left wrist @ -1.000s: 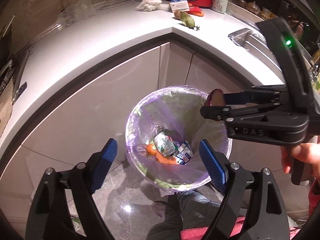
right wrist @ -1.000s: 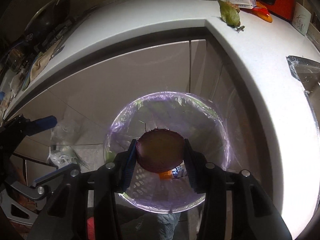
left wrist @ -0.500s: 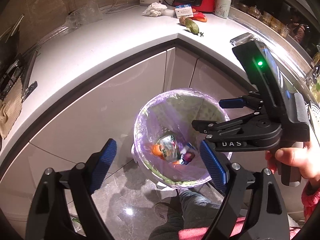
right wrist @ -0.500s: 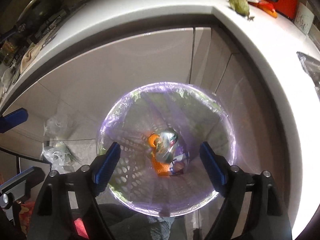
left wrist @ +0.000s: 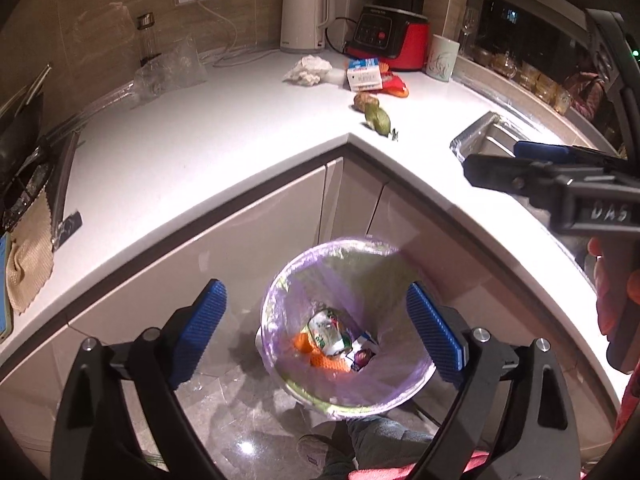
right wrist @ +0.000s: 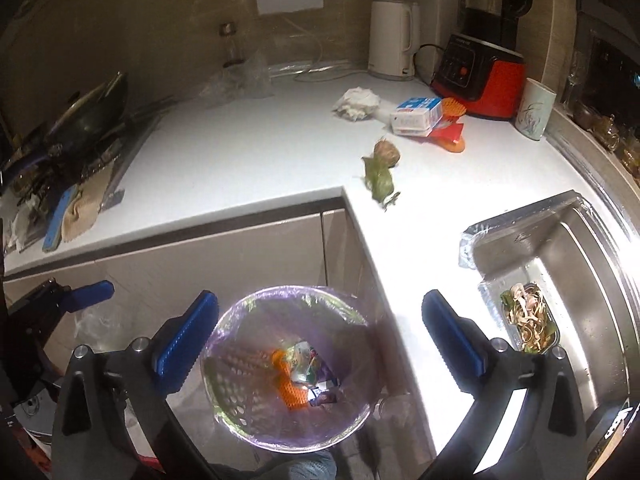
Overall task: Collect trash
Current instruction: 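Move the left tool to the crumpled tissue and grasp it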
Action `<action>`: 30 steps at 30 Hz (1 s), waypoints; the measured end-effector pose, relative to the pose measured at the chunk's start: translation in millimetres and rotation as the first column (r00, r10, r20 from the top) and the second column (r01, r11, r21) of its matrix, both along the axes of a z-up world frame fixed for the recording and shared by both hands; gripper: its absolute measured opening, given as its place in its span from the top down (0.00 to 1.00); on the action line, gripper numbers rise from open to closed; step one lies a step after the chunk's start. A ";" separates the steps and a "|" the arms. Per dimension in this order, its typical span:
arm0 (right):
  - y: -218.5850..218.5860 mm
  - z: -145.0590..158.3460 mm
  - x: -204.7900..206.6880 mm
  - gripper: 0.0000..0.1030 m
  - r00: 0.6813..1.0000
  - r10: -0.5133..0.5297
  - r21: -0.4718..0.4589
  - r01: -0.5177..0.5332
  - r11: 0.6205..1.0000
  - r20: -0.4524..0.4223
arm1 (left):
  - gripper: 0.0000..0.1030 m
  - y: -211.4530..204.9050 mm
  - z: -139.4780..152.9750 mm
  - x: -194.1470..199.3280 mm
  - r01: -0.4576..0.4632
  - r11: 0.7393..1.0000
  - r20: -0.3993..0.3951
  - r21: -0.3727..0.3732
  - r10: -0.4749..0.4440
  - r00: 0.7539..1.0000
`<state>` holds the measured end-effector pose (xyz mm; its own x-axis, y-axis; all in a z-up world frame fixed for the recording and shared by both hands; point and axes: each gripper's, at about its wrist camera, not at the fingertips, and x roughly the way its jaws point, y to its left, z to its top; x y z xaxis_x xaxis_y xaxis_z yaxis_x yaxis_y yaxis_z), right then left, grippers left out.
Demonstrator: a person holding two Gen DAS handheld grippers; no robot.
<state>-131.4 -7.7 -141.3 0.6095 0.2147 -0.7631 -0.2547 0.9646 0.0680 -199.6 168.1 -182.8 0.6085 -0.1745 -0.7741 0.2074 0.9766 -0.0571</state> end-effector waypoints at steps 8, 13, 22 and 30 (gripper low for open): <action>-31.5 25.8 29.3 0.02 0.999 -0.028 0.028 0.027 0.999 0.034 | 0.11 -10.3 24.9 37.7 -0.029 0.999 0.048 -0.031 0.030 0.998; -53.5 28.4 51.6 0.02 0.999 -0.038 0.028 0.038 0.999 0.023 | 0.09 -25.1 33.4 73.4 -0.034 0.999 0.068 -0.030 0.036 0.997; -96.0 17.9 101.6 0.02 0.999 -0.038 0.037 0.038 0.999 -0.007 | 0.09 -70.7 18.8 154.3 -0.032 0.998 0.031 -0.055 0.034 0.999; -136.3 -2.1 156.0 0.02 0.998 -0.019 0.057 0.022 0.998 -0.052 | 0.09 -112.6 -0.8 215.5 -0.026 0.999 -0.014 -0.025 0.026 1.000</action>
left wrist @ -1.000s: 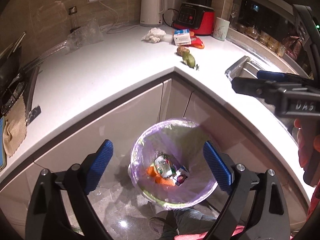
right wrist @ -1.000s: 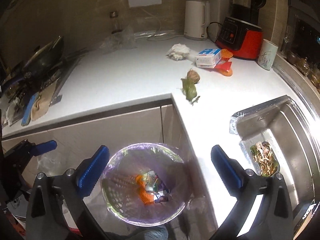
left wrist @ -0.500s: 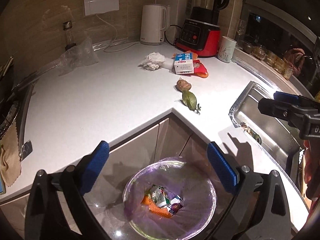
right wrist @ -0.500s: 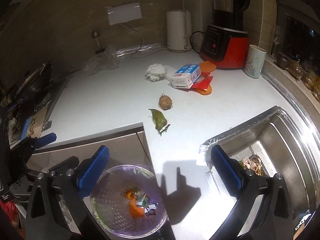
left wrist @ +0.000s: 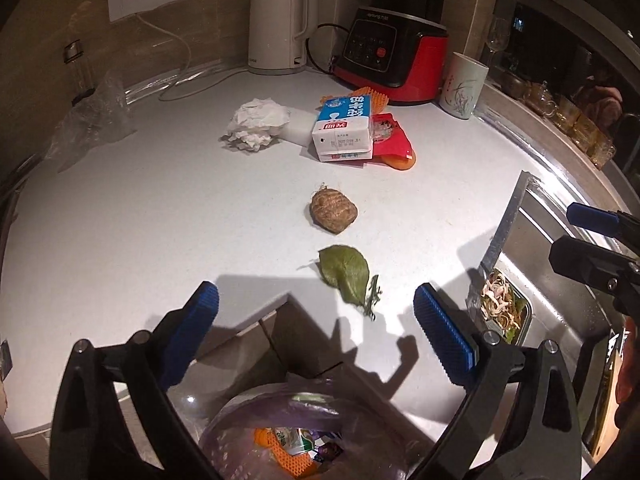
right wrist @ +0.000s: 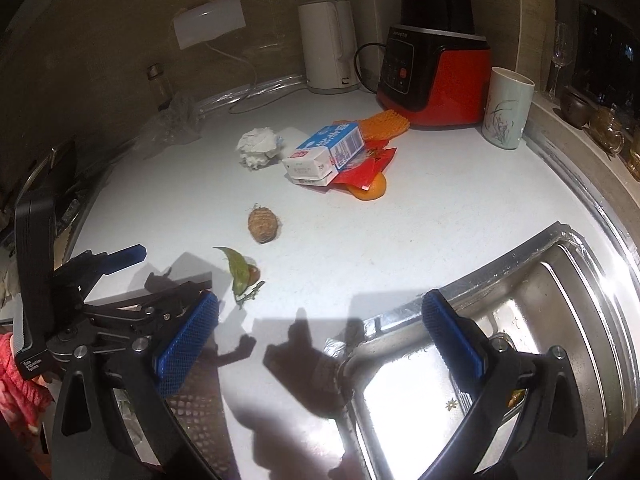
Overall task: Collect trash
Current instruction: 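Move the left tool to the crumpled tissue and grasp it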
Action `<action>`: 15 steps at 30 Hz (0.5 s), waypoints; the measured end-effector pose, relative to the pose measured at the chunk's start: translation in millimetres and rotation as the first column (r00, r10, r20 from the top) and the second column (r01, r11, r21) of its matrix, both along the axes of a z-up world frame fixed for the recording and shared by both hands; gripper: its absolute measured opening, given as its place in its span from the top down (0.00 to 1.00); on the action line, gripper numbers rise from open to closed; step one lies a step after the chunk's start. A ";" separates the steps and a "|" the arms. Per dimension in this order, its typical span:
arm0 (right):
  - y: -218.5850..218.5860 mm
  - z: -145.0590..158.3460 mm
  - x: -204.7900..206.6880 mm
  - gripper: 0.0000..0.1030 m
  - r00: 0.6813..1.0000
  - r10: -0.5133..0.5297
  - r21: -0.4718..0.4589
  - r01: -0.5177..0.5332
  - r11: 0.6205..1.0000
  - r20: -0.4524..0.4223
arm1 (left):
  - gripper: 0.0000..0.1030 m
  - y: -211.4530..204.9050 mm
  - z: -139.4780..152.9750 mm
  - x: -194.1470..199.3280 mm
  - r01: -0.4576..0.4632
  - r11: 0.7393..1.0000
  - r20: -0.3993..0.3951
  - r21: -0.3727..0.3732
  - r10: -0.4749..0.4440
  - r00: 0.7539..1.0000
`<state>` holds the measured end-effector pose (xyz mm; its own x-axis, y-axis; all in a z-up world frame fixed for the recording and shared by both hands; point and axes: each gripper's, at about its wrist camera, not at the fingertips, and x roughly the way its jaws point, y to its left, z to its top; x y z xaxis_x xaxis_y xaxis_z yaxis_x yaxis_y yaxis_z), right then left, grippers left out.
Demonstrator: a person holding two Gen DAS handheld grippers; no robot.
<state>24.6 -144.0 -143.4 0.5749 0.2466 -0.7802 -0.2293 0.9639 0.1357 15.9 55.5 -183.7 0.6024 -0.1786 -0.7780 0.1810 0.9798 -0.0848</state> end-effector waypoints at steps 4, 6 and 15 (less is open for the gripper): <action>-13.6 -8.3 34.1 0.02 1.000 0.016 0.006 -0.016 1.000 -0.014 | 0.09 0.5 8.5 40.0 -0.052 0.998 -0.006 -0.018 0.052 0.999; -18.7 -11.6 49.7 0.02 0.999 0.028 0.020 -0.027 0.999 -0.016 | 0.09 5.1 14.0 66.5 -0.090 0.996 0.008 -0.005 0.090 0.996; -24.7 -26.9 98.8 0.02 0.995 0.099 0.048 -0.098 0.994 -0.022 | 0.09 31.7 0.6 192.0 -0.193 0.977 0.026 0.093 0.192 0.981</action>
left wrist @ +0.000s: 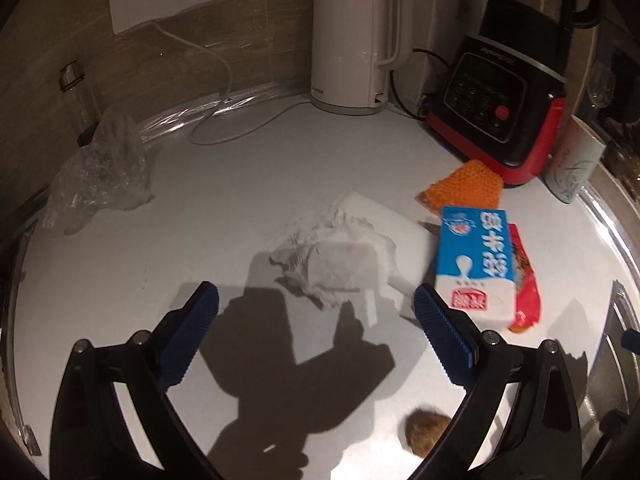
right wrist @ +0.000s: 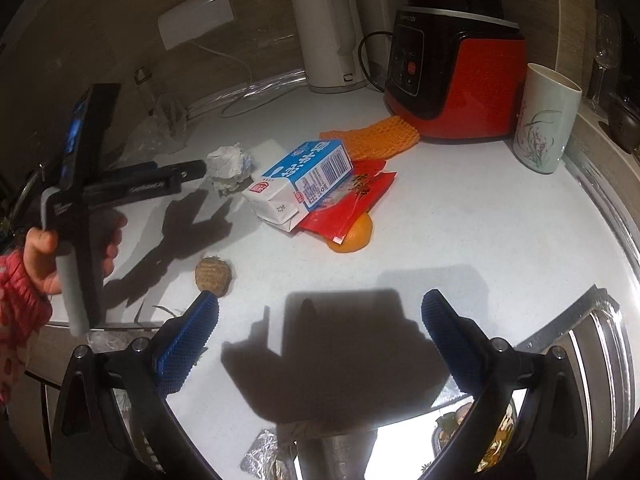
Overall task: Collect trash
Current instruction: 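Move the left tool to the crumpled tissue and grasp it, then lift the tissue with the left tool while the right tool grasps the blue milk carton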
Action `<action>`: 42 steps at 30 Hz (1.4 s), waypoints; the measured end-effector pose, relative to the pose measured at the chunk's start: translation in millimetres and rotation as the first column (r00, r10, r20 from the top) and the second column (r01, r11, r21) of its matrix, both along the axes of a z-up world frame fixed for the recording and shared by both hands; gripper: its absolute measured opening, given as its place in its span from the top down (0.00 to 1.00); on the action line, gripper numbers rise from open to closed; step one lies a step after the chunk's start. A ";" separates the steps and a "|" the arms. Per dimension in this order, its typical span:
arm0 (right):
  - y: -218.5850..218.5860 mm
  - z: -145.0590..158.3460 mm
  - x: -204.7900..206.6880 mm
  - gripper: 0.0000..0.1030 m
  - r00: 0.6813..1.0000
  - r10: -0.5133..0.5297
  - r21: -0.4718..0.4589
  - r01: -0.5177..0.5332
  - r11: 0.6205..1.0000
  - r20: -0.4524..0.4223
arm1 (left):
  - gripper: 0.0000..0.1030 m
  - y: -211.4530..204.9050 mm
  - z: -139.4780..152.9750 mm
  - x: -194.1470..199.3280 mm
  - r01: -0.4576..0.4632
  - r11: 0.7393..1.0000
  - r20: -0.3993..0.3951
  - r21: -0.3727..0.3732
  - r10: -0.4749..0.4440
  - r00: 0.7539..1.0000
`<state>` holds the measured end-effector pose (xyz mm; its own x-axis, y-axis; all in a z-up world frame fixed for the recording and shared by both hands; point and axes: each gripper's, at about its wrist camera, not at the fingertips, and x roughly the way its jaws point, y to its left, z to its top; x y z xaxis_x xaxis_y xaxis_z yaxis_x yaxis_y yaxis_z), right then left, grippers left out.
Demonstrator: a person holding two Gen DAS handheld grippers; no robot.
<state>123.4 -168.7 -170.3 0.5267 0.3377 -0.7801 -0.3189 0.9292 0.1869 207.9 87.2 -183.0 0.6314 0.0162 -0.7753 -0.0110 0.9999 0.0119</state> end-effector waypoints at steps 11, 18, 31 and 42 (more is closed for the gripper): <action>9.1 -13.2 36.0 0.02 1.000 0.006 0.044 -0.005 0.999 -0.015 | 0.77 -1.3 -35.2 36.7 0.060 0.995 -0.093 -0.081 -0.067 0.993; 34.1 -11.4 90.7 0.02 0.997 -0.048 0.095 0.053 0.994 -0.053 | 0.78 22.4 -1.5 -4.8 0.030 0.978 -0.037 -0.208 -0.039 0.999; 87.3 -49.9 141.8 0.02 0.875 -0.446 -0.068 0.442 0.894 -0.189 | 0.77 56.8 22.9 -76.6 -0.038 0.972 0.006 -0.230 0.041 0.999; 122.7 -36.4 119.2 0.02 0.884 -0.468 -0.224 0.454 0.862 -0.012 | 0.77 80.5 33.0 -114.1 -0.054 0.965 0.027 -0.256 0.063 0.998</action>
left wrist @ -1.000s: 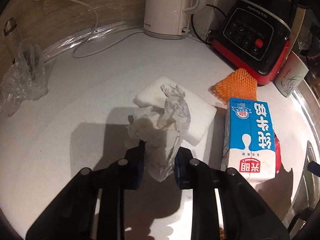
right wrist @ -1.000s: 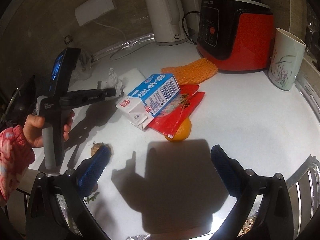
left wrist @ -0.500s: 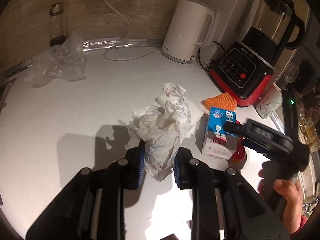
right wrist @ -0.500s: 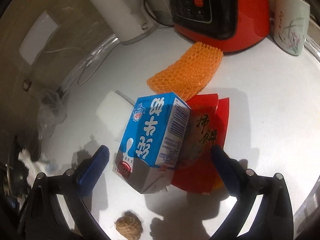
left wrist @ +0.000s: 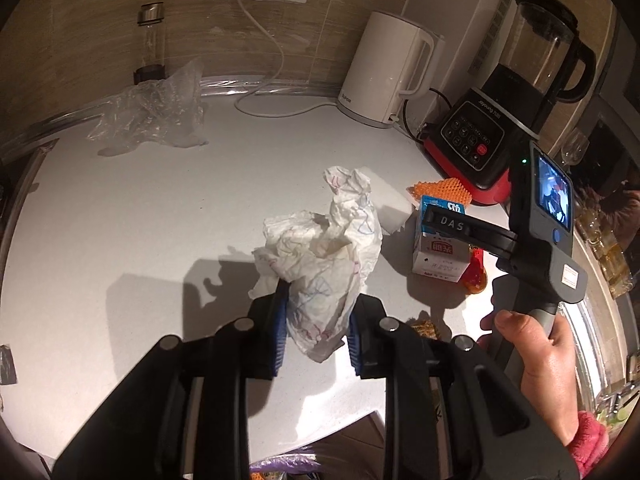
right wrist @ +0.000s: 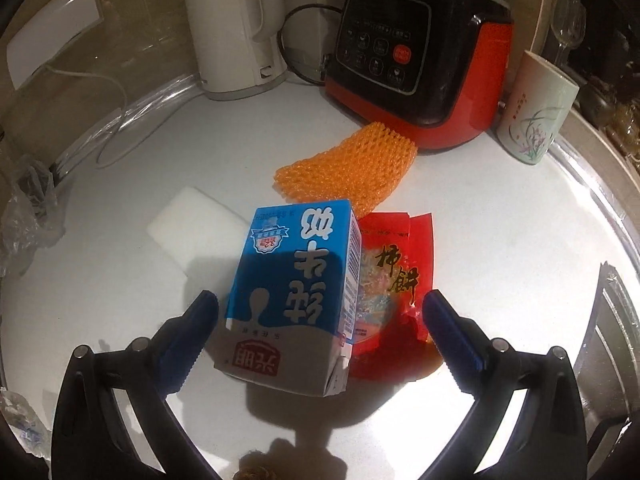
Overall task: Collect trash
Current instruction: 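Lift the tissue with the left tool while the right tool grasps the blue milk carton, then release the tissue into the bin with the left tool while the right tool carries the carton over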
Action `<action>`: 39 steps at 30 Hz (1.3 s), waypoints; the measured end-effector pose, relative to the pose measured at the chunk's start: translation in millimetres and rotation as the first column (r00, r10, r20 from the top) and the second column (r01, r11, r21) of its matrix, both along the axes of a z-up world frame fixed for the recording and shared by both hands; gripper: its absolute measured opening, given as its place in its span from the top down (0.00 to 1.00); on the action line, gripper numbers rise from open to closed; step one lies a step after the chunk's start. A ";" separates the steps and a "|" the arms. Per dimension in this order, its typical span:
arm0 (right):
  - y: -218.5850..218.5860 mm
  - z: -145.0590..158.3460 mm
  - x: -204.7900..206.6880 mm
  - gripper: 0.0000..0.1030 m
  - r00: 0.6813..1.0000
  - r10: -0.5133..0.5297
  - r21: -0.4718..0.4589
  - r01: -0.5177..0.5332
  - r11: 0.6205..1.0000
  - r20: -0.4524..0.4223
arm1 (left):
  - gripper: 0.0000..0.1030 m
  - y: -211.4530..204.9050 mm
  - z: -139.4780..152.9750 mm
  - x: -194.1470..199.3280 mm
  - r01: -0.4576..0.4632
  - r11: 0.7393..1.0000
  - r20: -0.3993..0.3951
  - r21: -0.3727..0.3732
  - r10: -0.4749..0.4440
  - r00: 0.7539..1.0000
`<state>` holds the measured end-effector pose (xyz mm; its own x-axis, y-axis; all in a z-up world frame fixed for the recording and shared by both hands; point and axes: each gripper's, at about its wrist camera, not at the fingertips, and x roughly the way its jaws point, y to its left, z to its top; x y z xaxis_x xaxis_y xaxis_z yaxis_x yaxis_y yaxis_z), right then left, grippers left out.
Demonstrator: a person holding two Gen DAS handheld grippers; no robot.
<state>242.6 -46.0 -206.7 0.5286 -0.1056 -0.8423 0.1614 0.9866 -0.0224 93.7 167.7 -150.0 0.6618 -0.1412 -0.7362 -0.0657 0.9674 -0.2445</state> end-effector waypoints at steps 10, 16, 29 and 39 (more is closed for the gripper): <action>8.4 -24.5 18.7 0.23 0.998 0.061 -0.018 -0.062 0.998 -0.023 | 0.77 4.5 5.6 -15.0 -0.011 1.000 0.001 0.016 0.011 1.000; -1.0 -1.3 5.1 0.29 0.995 0.096 0.015 -0.097 0.995 0.032 | 0.77 -4.3 14.0 -24.3 0.022 1.000 0.020 0.008 -0.022 1.000; -26.1 72.2 -138.8 0.29 0.973 0.144 0.049 -0.155 0.987 0.181 | 0.77 -44.2 39.1 -85.1 0.160 0.986 0.069 0.047 -0.163 0.984; -26.2 72.1 -292.1 0.29 0.972 0.163 0.067 -0.176 0.982 0.170 | 0.77 -53.7 -1.2 -182.5 0.310 0.948 -0.011 0.067 -0.310 0.951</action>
<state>-49.5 -72.2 -134.7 0.6638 0.0620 -0.7453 -0.0134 0.9974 0.0710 -88.7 114.1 -151.3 0.5930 -0.2894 -0.7514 0.2398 0.9543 -0.1783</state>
